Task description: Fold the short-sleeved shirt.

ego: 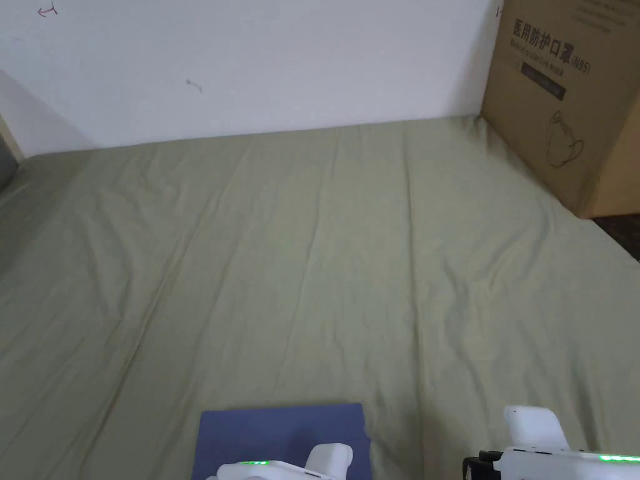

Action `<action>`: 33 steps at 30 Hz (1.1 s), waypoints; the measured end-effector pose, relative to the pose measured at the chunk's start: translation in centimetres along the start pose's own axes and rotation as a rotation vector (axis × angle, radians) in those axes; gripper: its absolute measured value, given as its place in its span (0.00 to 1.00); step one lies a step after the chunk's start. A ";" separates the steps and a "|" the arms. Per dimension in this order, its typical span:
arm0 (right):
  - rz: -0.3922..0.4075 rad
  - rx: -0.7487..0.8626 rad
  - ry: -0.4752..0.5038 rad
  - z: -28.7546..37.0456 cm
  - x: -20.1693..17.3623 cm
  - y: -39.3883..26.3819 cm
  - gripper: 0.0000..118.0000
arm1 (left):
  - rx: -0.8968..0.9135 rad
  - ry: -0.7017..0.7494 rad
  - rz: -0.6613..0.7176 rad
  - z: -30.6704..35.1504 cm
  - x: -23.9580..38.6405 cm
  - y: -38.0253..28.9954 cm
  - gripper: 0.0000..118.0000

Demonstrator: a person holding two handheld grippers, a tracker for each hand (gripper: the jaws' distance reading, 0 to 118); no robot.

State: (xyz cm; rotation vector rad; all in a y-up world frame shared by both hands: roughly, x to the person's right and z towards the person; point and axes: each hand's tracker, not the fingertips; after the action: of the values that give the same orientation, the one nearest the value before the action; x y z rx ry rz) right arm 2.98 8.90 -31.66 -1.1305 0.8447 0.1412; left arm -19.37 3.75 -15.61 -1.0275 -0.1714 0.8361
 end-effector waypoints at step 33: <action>0.222 -0.193 0.215 -9.7 -15.0 2.3 0.00 | 0.473 -0.096 0.338 18.5 -17.4 -6.1 0.98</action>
State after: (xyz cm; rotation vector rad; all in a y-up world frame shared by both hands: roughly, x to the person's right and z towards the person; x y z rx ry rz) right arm -13.59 6.32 -25.04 -1.2443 1.1675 0.2943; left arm -37.18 3.05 3.41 -0.5753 0.1215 1.1667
